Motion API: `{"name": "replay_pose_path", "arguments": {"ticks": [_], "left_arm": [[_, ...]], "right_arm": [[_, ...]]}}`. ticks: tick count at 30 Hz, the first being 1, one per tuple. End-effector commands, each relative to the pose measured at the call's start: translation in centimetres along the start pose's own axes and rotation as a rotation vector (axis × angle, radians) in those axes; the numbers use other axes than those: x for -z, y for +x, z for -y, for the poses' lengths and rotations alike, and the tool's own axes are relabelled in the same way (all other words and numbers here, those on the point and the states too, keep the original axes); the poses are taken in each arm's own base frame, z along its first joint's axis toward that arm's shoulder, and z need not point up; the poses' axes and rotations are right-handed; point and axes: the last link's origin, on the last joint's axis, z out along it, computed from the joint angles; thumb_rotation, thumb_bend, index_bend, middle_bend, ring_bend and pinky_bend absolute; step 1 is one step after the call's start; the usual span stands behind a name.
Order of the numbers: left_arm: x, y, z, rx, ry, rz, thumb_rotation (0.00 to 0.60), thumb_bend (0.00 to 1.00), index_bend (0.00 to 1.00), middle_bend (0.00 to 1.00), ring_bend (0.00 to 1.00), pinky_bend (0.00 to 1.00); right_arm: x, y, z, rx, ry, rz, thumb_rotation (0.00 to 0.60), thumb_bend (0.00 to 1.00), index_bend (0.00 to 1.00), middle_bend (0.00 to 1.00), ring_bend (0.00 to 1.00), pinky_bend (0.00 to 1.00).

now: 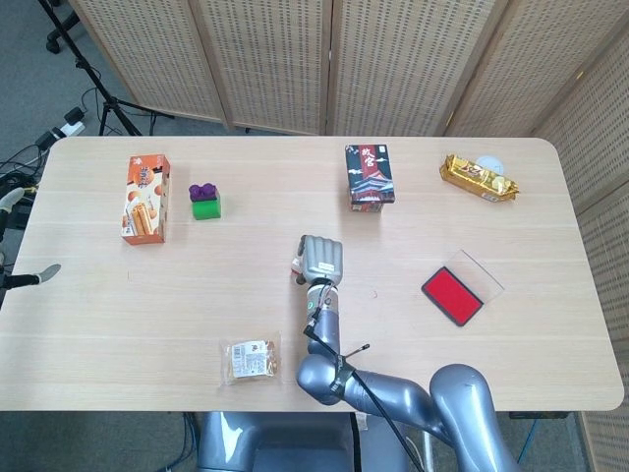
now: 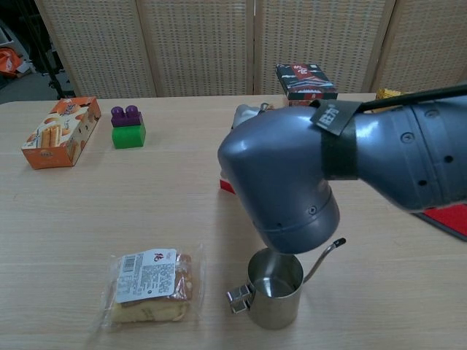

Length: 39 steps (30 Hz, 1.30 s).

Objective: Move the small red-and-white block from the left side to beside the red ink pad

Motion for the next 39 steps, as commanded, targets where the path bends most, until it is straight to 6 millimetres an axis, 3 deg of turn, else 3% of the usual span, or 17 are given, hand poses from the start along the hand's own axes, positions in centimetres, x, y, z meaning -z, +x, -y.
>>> {"name": "replay_pose_path", "arguments": {"ticks": [1, 10, 18, 28, 39], "left_arm": [[0.0, 0.0, 0.0, 0.002, 0.000, 0.001, 0.600, 0.03, 0.00, 0.00, 0.00, 0.00], [-0.2, 0.0, 0.1, 0.008, 0.001, 0.012, 0.600, 0.04, 0.00, 0.00, 0.00, 0.00], [-0.3, 0.0, 0.2, 0.009, 0.007, 0.012, 0.600, 0.04, 0.00, 0.00, 0.00, 0.00], [-0.2, -0.1, 0.0, 0.004, 0.003, 0.016, 0.600, 0.04, 0.00, 0.00, 0.00, 0.00], [-0.2, -0.1, 0.0, 0.005, 0.001, 0.020, 0.600, 0.04, 0.00, 0.00, 0.00, 0.00]], "right_arm": [[-0.1, 0.0, 0.1, -0.001, -0.006, -0.001, 0.600, 0.24, 0.46, 0.86, 0.90, 1.00], [-0.5, -0.6, 0.3, 0.005, -0.037, 0.011, 0.600, 0.26, 0.46, 0.86, 0.90, 1.00], [-0.8, -0.4, 0.2, 0.012, -0.049, 0.008, 0.600, 0.36, 0.48, 0.86, 0.90, 1.00], [-0.6, -0.4, -0.2, 0.038, -0.063, 0.034, 0.600, 0.37, 0.51, 0.86, 0.90, 1.00], [-0.5, 0.5, -0.5, 0.034, -0.046, 0.026, 0.600, 0.52, 0.58, 0.87, 0.91, 1.00]]}}
